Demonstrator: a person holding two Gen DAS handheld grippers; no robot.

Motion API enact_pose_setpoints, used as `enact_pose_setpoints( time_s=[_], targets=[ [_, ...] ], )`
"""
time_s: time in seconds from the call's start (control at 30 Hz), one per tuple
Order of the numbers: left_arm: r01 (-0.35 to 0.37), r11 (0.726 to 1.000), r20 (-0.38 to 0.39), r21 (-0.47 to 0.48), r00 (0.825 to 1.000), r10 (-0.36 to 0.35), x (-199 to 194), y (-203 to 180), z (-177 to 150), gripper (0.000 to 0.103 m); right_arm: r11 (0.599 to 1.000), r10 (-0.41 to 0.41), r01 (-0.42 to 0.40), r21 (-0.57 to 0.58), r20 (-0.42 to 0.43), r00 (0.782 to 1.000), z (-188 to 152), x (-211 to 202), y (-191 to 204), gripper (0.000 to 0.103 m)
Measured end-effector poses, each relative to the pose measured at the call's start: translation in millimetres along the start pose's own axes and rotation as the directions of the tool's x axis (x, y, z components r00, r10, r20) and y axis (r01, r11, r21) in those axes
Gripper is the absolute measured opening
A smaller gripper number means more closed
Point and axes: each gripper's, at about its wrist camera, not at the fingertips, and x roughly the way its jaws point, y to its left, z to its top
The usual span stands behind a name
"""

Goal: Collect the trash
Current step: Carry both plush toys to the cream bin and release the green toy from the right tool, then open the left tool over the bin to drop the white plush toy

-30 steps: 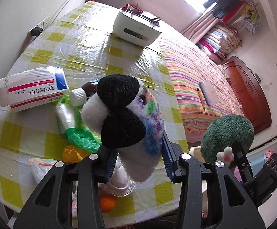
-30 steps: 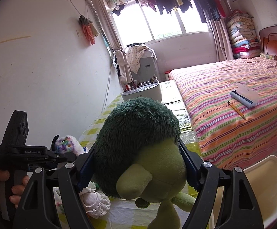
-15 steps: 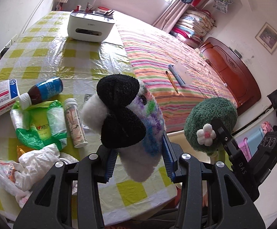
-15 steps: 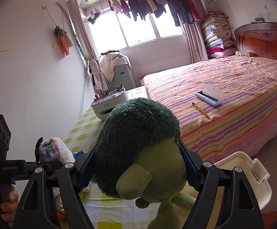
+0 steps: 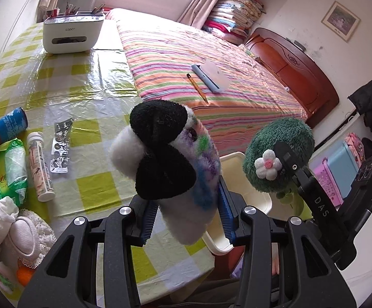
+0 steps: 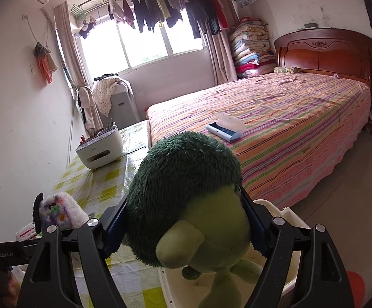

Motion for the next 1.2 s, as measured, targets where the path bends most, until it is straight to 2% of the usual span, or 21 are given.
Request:
enact_pose_setpoints(
  time_s=[0.37, 0.73, 0.9, 1.2],
  targets=[
    [0.015, 1.0, -0.03, 0.023, 0.999, -0.015, 35.5, -24.5, -3.2, 0.041, 0.995, -0.096, 0.095, 0.027, 0.015, 0.995, -1.8, -6.9, -24.1, 0.077],
    [0.009, 1.0, -0.057, 0.02, 0.998, -0.008, 51.1, -26.4, -3.9, 0.042, 0.99, -0.104, 0.105, 0.089, -0.017, 0.994, -2.6, -3.2, -38.7, 0.081],
    [0.014, 0.999, -0.066, 0.029, 0.998, -0.012, 55.4, -30.8, -4.2, 0.042, 0.99, -0.109, 0.106, 0.089, 0.022, 0.994, -0.3, -9.9, -36.8, 0.082],
    [0.015, 0.997, -0.088, 0.077, 0.996, -0.008, 70.3, -46.5, -10.7, 0.042, 0.984, -0.101, 0.09, 0.156, 0.063, 0.993, 4.6, -18.4, -49.8, 0.082]
  ],
)
